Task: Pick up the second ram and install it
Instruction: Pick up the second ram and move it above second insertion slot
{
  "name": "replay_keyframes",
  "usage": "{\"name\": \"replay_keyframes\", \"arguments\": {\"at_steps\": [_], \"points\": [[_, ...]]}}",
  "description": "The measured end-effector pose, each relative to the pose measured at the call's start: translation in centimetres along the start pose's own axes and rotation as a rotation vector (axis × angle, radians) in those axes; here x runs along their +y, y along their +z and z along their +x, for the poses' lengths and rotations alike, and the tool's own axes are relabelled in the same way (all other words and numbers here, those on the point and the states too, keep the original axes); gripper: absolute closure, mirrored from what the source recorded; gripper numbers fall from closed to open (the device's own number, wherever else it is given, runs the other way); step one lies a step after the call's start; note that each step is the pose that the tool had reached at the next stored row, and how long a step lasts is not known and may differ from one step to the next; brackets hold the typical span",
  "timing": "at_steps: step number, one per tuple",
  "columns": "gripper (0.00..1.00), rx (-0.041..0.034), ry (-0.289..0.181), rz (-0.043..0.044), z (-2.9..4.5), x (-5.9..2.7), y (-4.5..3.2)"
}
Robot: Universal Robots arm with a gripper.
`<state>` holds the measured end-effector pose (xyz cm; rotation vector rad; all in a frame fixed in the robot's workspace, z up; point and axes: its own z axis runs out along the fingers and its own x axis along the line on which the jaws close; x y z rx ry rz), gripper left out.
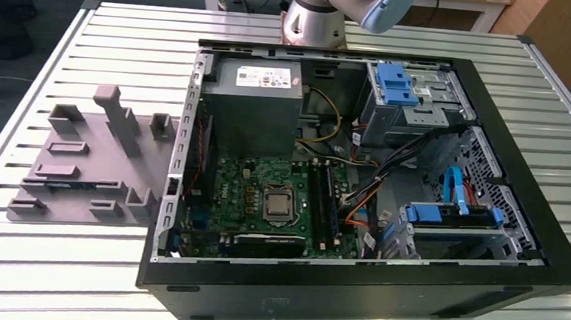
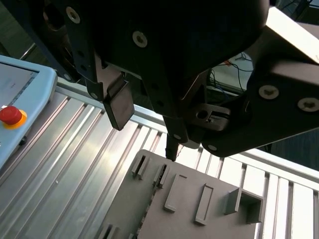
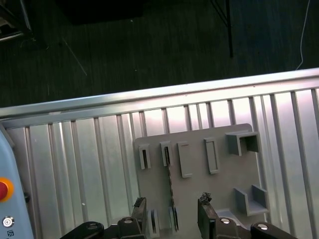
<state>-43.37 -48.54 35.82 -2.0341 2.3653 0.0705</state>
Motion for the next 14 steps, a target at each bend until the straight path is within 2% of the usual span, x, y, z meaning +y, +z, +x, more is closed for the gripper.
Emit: {"name": "replay_keyframes", "arguments": {"at_steps": [14], "points": [[0.47, 0.0011, 0.000, -0.0071, -0.01, -0.33, 0.79]]}}
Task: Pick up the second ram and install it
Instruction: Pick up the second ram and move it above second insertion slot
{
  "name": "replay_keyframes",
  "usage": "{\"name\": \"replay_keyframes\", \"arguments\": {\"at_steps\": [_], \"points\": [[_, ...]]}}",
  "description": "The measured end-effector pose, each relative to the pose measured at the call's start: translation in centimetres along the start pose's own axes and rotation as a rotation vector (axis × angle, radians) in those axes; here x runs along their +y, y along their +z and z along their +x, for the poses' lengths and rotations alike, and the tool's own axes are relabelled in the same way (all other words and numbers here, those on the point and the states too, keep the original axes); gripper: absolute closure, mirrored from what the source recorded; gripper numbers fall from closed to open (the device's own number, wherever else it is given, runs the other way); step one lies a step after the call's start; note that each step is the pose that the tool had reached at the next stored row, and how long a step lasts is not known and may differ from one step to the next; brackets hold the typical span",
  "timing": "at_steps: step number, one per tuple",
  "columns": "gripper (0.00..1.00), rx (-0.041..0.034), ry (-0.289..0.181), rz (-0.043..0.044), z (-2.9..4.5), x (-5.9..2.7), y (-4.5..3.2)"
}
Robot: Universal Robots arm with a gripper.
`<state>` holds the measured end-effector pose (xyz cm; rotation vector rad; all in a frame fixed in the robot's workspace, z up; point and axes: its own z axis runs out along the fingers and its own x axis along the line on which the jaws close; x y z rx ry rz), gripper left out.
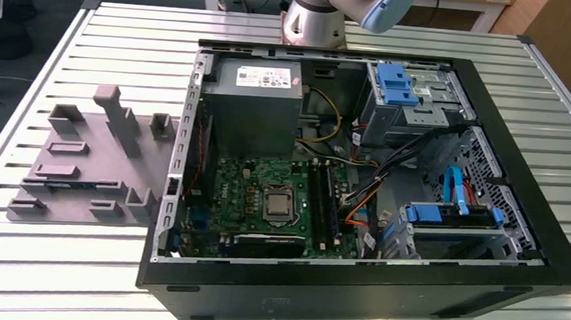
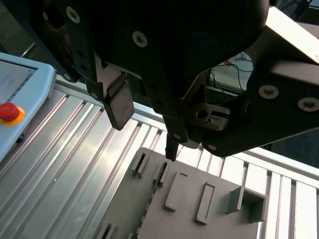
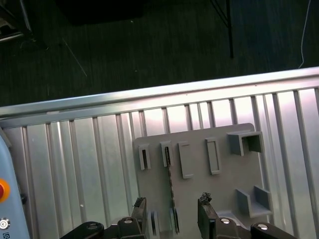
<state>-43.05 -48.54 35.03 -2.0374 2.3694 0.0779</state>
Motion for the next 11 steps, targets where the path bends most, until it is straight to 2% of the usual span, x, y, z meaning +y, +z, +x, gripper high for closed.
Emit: {"name": "replay_keyframes", "arguments": {"at_steps": [5, 11], "points": [[0.47, 0.0009, 0.000, -0.0057, -0.01, -0.08, 0.15], [0.47, 0.0012, 0.000, -0.0072, 0.00, -0.10, 0.34]]}}
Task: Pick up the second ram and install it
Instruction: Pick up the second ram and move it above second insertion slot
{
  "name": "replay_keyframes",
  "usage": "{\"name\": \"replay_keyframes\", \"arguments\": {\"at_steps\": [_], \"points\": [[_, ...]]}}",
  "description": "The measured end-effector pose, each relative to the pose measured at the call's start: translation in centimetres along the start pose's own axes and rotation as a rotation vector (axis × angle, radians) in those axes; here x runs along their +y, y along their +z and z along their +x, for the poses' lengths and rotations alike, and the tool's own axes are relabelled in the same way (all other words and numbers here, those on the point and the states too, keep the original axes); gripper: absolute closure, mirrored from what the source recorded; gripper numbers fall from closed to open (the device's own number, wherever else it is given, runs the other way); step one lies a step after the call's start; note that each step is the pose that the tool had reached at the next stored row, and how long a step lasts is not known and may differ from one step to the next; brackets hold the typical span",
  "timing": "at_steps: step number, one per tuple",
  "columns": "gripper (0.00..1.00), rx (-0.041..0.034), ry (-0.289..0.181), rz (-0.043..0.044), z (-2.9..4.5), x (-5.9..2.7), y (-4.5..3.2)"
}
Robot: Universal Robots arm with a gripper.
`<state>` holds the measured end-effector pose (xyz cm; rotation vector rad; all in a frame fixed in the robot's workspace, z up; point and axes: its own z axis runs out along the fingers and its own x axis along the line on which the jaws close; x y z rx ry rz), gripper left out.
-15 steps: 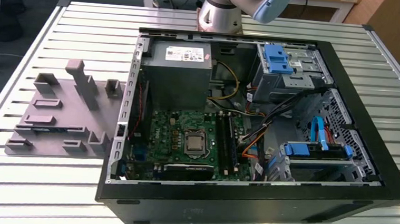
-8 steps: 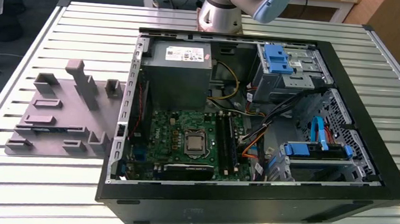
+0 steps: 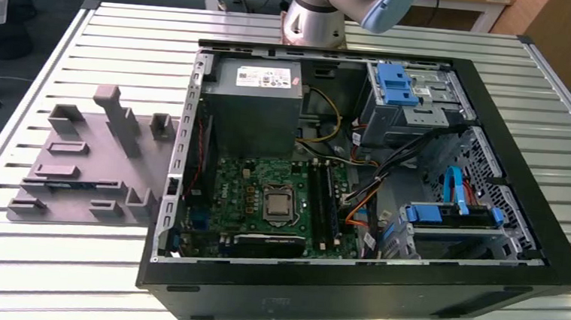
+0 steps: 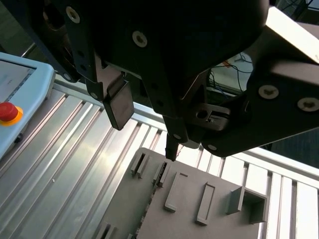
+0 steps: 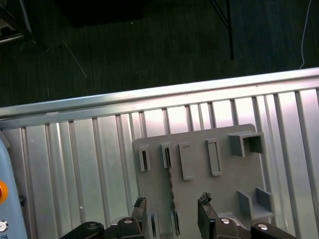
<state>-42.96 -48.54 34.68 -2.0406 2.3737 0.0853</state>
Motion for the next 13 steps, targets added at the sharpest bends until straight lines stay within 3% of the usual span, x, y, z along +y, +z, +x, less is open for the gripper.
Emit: {"name": "replay_keyframes", "arguments": {"at_steps": [13], "points": [[0.47, 0.0005, 0.000, -0.0035, 0.02, -0.02, 0.43]]}}
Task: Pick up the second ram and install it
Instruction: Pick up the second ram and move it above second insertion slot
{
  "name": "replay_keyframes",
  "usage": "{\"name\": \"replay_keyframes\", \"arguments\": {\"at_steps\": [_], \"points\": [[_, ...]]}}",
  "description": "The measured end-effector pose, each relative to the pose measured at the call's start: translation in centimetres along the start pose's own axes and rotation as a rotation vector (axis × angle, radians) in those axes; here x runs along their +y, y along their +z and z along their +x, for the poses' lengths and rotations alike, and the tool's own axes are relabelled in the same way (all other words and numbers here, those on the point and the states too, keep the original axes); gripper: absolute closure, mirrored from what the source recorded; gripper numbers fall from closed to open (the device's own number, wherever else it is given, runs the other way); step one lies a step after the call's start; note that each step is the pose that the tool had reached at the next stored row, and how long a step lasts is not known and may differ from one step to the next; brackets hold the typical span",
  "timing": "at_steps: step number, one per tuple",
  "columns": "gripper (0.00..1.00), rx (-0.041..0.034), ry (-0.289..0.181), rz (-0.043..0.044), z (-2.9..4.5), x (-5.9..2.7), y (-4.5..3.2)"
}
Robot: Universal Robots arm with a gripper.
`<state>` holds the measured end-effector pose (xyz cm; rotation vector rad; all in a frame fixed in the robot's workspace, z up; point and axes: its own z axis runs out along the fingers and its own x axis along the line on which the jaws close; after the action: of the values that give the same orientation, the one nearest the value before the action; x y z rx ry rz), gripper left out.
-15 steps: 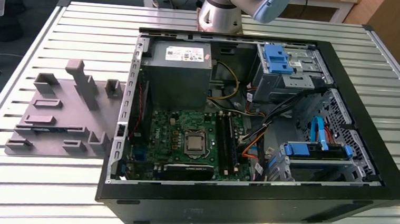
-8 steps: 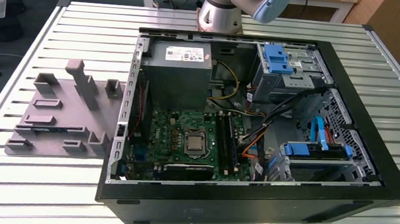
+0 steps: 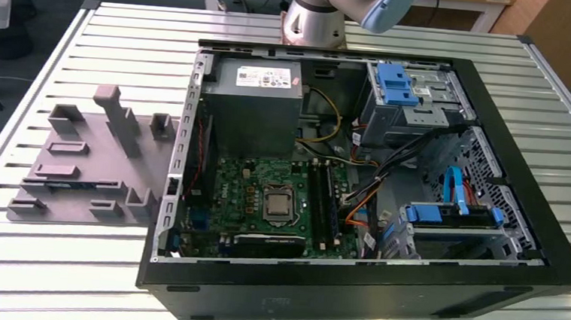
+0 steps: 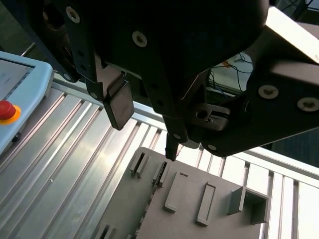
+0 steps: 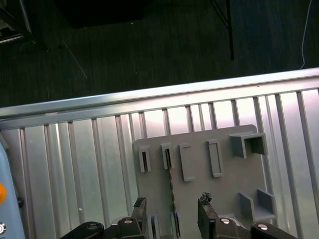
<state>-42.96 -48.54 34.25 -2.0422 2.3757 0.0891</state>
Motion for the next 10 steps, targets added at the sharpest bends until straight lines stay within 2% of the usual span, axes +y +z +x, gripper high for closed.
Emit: {"name": "replay_keyframes", "arguments": {"at_steps": [10], "points": [[0.47, 0.0002, 0.000, -0.0004, 0.02, -0.01, 0.42]]}}
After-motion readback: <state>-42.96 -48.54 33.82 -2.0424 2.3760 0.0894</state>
